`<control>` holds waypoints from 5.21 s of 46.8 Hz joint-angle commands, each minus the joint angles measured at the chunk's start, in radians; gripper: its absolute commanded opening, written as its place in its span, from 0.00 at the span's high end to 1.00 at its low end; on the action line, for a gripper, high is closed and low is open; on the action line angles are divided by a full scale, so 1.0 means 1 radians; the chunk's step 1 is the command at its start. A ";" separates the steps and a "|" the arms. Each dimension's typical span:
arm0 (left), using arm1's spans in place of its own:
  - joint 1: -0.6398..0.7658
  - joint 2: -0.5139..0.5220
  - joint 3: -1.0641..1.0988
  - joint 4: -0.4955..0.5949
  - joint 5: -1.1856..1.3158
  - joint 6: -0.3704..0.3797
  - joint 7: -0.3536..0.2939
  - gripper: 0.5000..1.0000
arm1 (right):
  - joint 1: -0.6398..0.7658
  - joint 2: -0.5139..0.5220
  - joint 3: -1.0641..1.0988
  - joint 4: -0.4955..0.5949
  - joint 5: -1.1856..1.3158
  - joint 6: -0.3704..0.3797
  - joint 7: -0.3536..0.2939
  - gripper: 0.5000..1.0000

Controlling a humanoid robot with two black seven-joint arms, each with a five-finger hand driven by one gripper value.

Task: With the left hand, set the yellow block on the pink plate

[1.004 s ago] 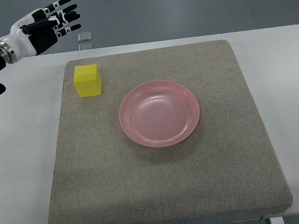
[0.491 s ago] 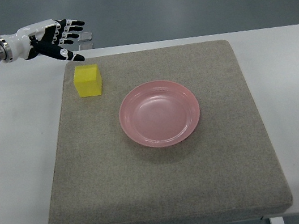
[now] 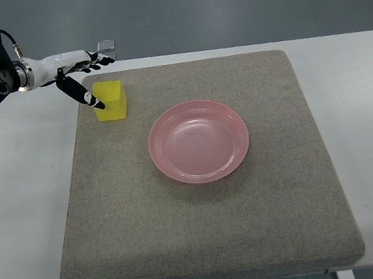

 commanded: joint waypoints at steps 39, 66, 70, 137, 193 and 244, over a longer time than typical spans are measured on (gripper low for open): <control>0.002 -0.070 0.098 0.001 0.205 0.182 0.000 0.29 | 0.000 0.000 0.000 0.001 0.000 0.000 0.000 0.15; -0.004 -0.062 0.096 -0.002 0.207 0.192 0.000 0.75 | 0.000 0.000 0.000 0.000 0.000 0.000 0.000 0.15; -0.019 -0.058 0.093 -0.002 0.205 0.193 0.000 0.88 | 0.000 0.000 0.000 0.000 0.000 0.000 0.000 0.15; -0.077 -0.062 0.093 -0.529 0.383 0.179 -0.001 1.00 | 0.000 0.000 0.000 0.000 0.000 0.000 0.000 0.15; -0.083 0.022 0.024 -0.353 -0.287 0.180 0.000 0.01 | 0.000 0.000 0.000 0.000 0.000 0.000 0.000 0.15; 0.159 0.062 -0.223 -0.115 -1.117 -0.018 0.083 0.00 | -0.001 0.000 0.000 0.012 -0.002 0.009 0.000 0.15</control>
